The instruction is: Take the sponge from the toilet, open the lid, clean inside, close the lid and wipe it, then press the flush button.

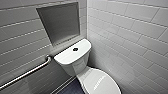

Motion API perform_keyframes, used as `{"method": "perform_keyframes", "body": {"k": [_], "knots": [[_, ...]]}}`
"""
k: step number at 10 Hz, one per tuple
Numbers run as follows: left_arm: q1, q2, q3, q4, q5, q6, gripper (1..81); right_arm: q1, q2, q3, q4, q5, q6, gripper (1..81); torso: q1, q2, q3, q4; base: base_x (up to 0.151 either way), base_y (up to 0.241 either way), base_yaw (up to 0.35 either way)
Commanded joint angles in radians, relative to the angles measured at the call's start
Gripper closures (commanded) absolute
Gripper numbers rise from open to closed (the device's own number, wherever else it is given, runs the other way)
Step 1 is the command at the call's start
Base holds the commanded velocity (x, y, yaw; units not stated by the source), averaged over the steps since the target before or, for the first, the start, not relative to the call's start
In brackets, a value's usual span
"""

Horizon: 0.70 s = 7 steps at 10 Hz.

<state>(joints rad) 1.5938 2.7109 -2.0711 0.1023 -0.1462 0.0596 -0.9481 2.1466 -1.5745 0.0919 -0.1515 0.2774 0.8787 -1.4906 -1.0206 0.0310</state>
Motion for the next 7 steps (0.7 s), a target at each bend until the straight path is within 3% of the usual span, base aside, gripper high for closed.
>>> {"method": "perform_keyframes", "body": {"k": [1,2,5,7], "knots": [[-0.051,-0.170,0.253,0.017,0.088,0.008,1.0,-0.132,-0.139,0.102,0.026,-0.051,-0.021,81.1,0.000,0.000,0.000,0.000,0.000,0.000,0.000],[-0.082,-0.209,0.304,0.017,0.096,0.008,1.0,-0.206,-0.140,0.075,0.022,0.016,-0.024,81.1,0.000,0.000,0.000,0.000,0.000,0.000,0.000],[-0.215,-0.290,0.403,0.005,0.123,-0.003,1.0,-0.389,-0.146,0.048,-0.060,0.088,-0.046,81.1,0.000,0.000,0.000,0.000,0.000,0.000,0.000],[-0.312,-0.333,0.479,0.000,0.132,-0.023,1.0,-0.528,-0.135,0.041,-0.089,0.237,-0.046,81.1,0.000,0.000,0.000,0.000,0.000,0.000,0.000]]}}
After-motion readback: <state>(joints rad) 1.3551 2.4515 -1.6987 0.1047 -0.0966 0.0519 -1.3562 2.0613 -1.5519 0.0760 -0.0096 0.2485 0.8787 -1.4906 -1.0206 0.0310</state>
